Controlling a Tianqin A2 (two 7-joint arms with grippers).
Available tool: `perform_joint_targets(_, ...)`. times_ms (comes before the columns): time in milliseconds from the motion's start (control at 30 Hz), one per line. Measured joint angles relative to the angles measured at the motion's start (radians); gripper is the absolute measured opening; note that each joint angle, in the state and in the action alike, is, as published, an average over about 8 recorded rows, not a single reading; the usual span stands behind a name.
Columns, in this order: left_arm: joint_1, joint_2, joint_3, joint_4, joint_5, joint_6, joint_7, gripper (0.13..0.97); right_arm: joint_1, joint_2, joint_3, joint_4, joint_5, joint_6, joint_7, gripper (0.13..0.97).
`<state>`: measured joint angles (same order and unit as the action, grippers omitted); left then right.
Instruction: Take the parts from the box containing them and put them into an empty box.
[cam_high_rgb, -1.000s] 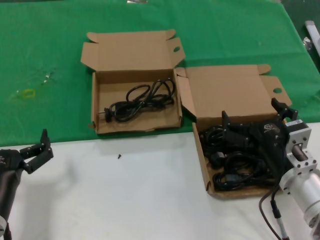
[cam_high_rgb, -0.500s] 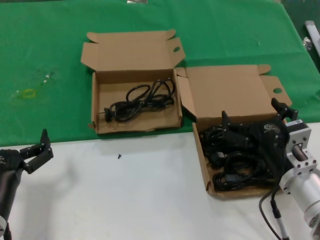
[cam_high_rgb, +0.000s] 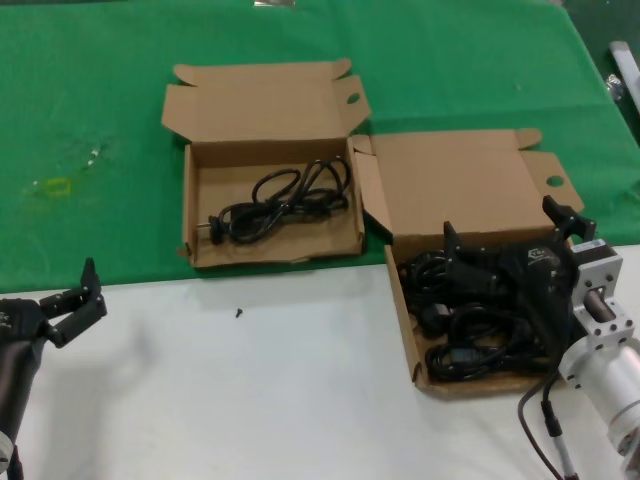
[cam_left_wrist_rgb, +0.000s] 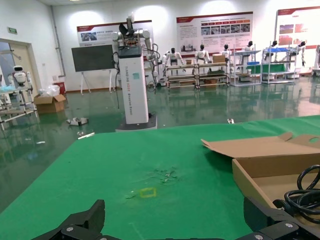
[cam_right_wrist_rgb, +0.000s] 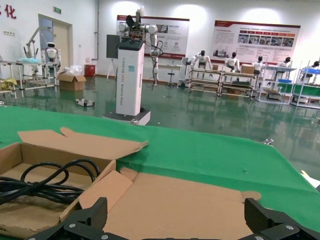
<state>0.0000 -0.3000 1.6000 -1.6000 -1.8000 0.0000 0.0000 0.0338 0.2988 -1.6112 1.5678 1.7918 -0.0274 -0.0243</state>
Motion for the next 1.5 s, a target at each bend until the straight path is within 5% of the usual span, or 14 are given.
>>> perform_joint_targets(1500, 0.0, 0.0, 0.0, 0.0, 0.0, 0.0, 0.0, 0.966, 0.0, 0.0, 0.0, 0.0, 0.0, 0.0, 0.0, 0.966)
